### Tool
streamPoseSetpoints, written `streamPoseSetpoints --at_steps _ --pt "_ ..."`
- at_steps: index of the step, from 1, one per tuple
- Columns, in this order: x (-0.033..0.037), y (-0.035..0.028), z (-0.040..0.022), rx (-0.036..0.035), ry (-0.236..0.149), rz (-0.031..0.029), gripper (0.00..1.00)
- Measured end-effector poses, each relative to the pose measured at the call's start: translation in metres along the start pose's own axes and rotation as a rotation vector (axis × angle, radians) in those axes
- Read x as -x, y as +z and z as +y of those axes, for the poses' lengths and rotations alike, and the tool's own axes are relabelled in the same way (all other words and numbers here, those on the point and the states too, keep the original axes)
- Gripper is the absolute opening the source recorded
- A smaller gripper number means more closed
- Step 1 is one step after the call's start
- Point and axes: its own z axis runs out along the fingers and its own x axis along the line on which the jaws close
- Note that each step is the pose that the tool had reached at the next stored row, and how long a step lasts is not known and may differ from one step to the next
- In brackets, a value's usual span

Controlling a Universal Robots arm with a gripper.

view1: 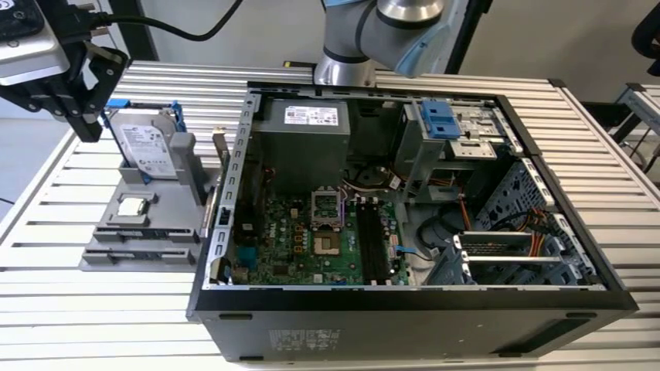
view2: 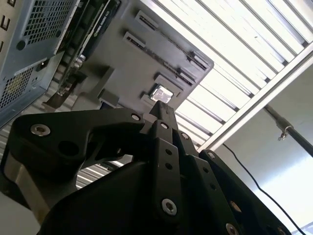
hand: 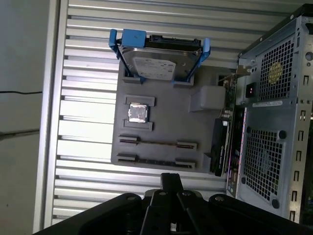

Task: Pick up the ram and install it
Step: 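Pick up the ram and move it above insertion slot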

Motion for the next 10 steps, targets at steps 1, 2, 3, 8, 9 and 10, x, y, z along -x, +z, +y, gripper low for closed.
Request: streamPoseSetpoints --at_steps 1,2,3,8,9,10 --pt "0.0000 0.0000 0.0000 0.0000 0.000 0.0000 0.00" --pt "0.0000 0.0000 0.0000 -0.0001 0.000 0.0001 0.00" --pt "0.0000 0.0000 0.0000 0.0000 0.000 0.0000 0.00" --pt "0.0000 0.0000 0.0000 -0.0001 -0.003 0.0001 0.00" --pt "0.0000 0.0000 0.0000 -0.0002 -0.007 0.0003 0.00" --pt "0.0000 0.0000 0.0000 -0.0004 -0.013 0.0007 0.00"
